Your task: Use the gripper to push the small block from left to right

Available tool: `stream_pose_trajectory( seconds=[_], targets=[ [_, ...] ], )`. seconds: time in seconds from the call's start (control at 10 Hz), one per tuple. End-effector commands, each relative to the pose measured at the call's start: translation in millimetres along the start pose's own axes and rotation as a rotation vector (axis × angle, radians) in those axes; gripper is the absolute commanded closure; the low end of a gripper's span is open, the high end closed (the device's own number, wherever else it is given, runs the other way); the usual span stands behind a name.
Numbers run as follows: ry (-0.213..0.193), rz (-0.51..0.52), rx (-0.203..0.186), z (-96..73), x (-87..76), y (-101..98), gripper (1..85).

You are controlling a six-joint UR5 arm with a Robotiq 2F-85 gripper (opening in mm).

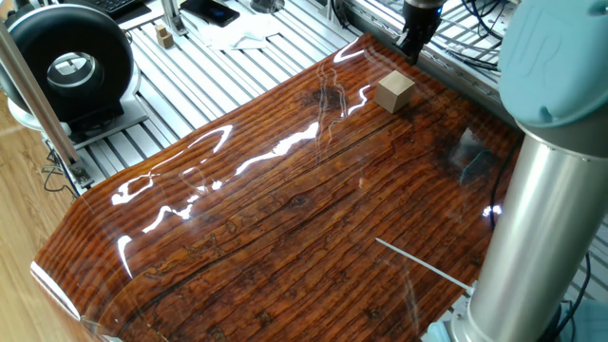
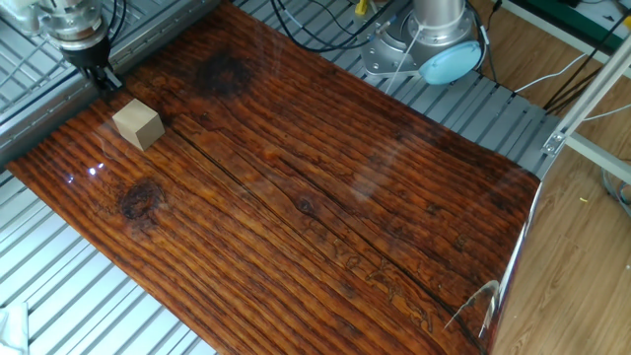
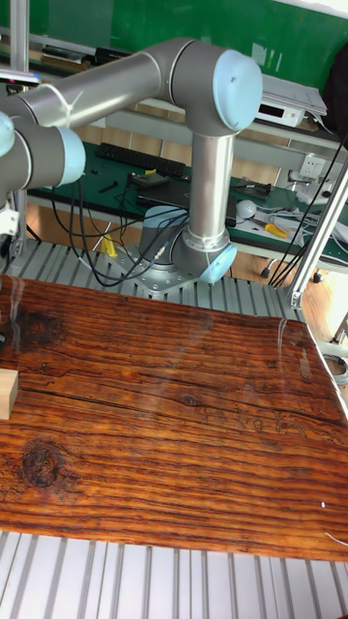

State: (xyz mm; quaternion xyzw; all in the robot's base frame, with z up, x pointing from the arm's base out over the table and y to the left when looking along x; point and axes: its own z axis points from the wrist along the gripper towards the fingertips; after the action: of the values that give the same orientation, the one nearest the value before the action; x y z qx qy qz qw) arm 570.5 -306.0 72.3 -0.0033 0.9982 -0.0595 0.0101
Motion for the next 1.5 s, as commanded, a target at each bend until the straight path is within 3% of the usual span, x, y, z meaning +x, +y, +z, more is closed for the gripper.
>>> stream_pose_trajectory(
  seconds=[0.0,0.3,0.6,1.4],
  targets=[
    [0.007,-0.012,-0.028,6.7,-2.0,1.4,84.7],
    [0.009,-0.039,-0.043,6.6,-2.5,3.8,84.7],
    [0.019,-0.050,-0.085,11.0,-1.5,14.7,84.7],
    [0.011,-0.040,-0.091,20.6,-5.5,16.9,84.7]
  ],
)
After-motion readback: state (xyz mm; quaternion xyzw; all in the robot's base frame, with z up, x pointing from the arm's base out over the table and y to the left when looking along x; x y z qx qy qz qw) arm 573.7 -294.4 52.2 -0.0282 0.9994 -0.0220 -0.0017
